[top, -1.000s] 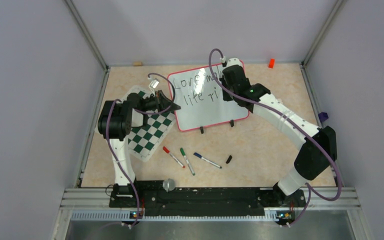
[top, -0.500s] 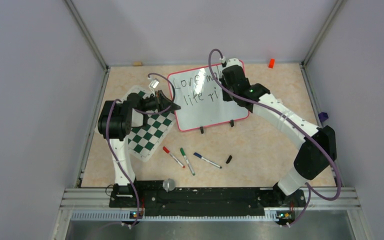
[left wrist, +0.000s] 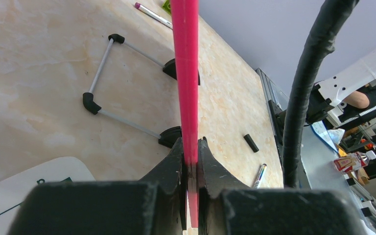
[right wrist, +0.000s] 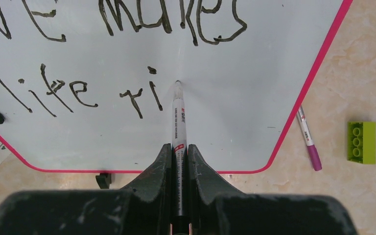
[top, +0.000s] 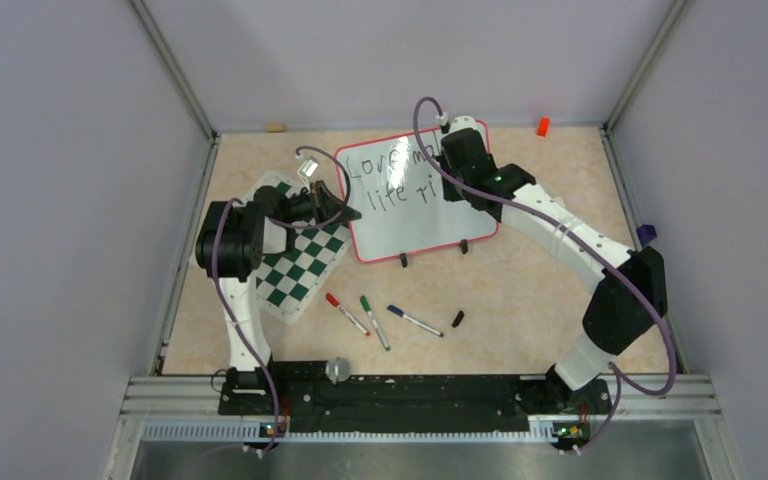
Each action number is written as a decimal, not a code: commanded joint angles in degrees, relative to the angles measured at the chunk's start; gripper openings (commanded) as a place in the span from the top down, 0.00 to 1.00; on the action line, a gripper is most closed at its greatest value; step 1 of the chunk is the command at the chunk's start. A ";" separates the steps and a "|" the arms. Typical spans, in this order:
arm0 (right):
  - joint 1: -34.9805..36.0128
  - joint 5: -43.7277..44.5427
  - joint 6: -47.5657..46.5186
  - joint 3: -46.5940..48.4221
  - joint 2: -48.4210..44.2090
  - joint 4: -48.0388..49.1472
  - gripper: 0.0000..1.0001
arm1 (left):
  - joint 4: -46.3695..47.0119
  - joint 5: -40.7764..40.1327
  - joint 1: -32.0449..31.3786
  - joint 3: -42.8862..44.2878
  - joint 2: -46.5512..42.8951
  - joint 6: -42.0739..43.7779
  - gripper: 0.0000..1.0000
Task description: Write a sentence on the whiteboard
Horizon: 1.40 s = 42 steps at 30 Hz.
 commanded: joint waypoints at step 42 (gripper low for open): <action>-1.78 0.19 0.32 3.22 -3.45 0.27 1.00 | 6.70 2.07 -0.13 -0.57 -1.85 4.99 1.00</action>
